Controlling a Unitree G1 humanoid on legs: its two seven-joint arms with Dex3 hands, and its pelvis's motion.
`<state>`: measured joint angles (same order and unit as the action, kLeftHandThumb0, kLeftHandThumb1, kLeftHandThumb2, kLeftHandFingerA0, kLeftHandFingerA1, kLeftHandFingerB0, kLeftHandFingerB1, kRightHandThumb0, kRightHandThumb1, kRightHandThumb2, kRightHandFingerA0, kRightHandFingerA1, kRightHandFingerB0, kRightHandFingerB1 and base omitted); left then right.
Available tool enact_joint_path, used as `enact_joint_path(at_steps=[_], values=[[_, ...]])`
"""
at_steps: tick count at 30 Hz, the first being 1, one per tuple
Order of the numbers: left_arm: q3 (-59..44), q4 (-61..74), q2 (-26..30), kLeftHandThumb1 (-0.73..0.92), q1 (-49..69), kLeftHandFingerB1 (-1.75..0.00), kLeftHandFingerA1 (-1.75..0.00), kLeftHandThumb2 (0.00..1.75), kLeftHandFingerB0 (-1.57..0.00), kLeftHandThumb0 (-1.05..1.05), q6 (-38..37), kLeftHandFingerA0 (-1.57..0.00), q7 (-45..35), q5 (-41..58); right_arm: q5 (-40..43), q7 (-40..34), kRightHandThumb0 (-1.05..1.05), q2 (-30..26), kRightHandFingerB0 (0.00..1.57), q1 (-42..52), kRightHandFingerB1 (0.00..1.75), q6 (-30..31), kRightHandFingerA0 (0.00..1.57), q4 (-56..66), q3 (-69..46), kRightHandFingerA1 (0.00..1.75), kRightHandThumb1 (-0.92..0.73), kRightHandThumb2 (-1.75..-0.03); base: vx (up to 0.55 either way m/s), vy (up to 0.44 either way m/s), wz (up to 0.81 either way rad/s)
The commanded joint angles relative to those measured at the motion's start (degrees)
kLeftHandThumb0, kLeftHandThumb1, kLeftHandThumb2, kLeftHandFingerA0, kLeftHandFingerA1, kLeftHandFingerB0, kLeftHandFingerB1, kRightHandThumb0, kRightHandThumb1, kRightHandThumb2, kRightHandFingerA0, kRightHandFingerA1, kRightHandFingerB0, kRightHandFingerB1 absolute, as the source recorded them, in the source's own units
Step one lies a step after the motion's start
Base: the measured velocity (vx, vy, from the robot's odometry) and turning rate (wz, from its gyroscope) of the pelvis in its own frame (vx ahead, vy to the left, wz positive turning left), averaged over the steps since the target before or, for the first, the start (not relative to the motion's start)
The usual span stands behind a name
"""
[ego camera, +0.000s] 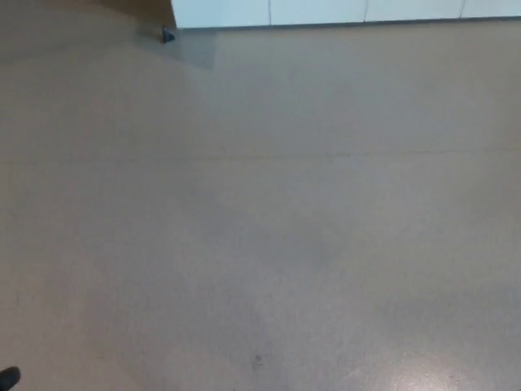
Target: The robot walks towards an open cabinet and lifts its left hand to push the door towards the right to close it.
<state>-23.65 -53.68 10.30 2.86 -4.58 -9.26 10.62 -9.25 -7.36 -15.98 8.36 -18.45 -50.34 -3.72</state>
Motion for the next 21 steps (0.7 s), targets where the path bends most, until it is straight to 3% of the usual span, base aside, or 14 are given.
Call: enact_joint_path(at_steps=[1, 2, 11, 12, 13, 14, 21], values=[[0.09, 0.47, 0.77, 0.65, 0.42, -0.40, -0.47, 0.59, -0.43, -0.16, -1.64, -0.62, -0.86, 0.96, -0.17, -0.67, -0.36, -0.34, 0.61, -0.28, 0.44, -2.00, 0.75, -0.95, 0.25, 0.49, -0.63, -0.59, 0.00, 0.000, 0.00], [0.42, 1.04, 0.73, 0.65, 0.74, -0.40, -0.46, 0.59, -0.43, -0.18, -1.61, -0.63, -0.61, 0.62, -0.05, -0.65, -0.35, -0.35, 0.52, -0.14, 0.59, -2.16, 0.70, -0.98, 0.20, 0.67, -0.51, -0.90, 0.06, 0.082, -0.02], [0.60, -0.30, 1.60, 0.63, -0.09, -0.41, -0.48, 0.58, -0.47, -0.16, -1.79, -0.66, -0.46, 0.83, -0.69, -1.16, -0.36, -0.34, 0.53, -0.69, 0.60, -3.14, 0.70, -2.27, 1.28, 0.67, -0.51, -0.91, 0.15, 0.224, -0.09], [0.63, -0.34, 1.62, 0.63, -0.09, -0.41, -0.48, 0.58, -0.47, -0.17, -1.83, -0.67, -0.39, 0.79, -0.77, -1.11, -0.37, -0.41, 0.63, -0.72, 0.44, -3.13, 0.76, -2.37, 1.39, 0.50, -0.63, -0.59, 0.22, 0.162, 0.02], [0.69, -0.34, 1.64, 0.63, -0.07, -0.41, -0.48, 0.58, -0.47, -0.17, -1.90, -0.67, -0.34, 0.76, -0.82, -1.02, -0.37, -0.51, 0.63, -0.75, 0.44, -3.13, 0.76, -2.47, 1.50, 0.50, -0.63, -0.59, 0.22, 0.097, -0.01], [0.79, -0.33, 1.67, 0.64, -0.05, -0.41, -0.48, 0.58, -0.47, -0.18, -1.92, -0.67, -0.33, 0.67, -0.94, -0.96, -0.35, -0.58, 0.51, -0.60, 0.58, -2.88, 0.68, -2.12, 1.64, 0.66, -0.51, -0.90, 0.22, 0.073, -0.01], [1.15, -0.44, 1.25, 0.62, 0.27, -0.42, -0.49, 0.58, -0.46, -0.17, -2.86, -0.68, -0.22, 0.61, -0.93, -0.71, -0.39, -0.92, 0.54, -0.22, 0.58, -1.93, 0.66, -1.06, 1.93, 0.64, -0.54, -0.90, 0.26, -0.112, 0.15]])
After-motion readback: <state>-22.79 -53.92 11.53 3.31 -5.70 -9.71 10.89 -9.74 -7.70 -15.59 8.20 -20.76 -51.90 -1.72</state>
